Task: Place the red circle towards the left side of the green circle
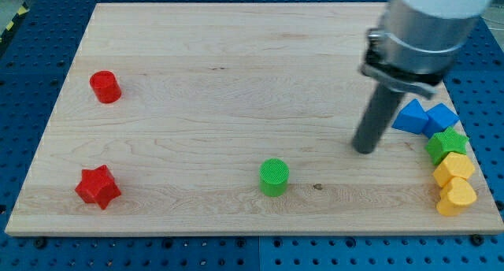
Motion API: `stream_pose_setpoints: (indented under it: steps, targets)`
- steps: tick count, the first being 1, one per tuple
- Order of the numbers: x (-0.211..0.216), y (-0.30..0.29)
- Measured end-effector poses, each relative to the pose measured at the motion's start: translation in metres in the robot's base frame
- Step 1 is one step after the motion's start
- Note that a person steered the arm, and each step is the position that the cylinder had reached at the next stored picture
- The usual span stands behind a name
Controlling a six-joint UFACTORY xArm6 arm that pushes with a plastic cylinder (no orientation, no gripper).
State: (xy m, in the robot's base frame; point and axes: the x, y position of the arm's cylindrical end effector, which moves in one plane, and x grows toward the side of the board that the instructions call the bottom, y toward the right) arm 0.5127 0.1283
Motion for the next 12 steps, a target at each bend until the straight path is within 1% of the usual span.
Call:
stream_pose_setpoints:
  steps: [1,2,4,5,6,7,8,9,10,11,12]
  targets:
    - [-0.031,-0.055]
    - [-0.078,-0.107]
    - [-0.129,-0.272]
    - [-0.143,-0.342]
    - [-0.143,-0.387]
    - [-0.129,-0.398]
    - [-0.113,-0.383]
    - [-0.119,-0.346]
    - [-0.113,-0.313]
    - [-0.087,-0.295]
    - [-0.08,-0.294]
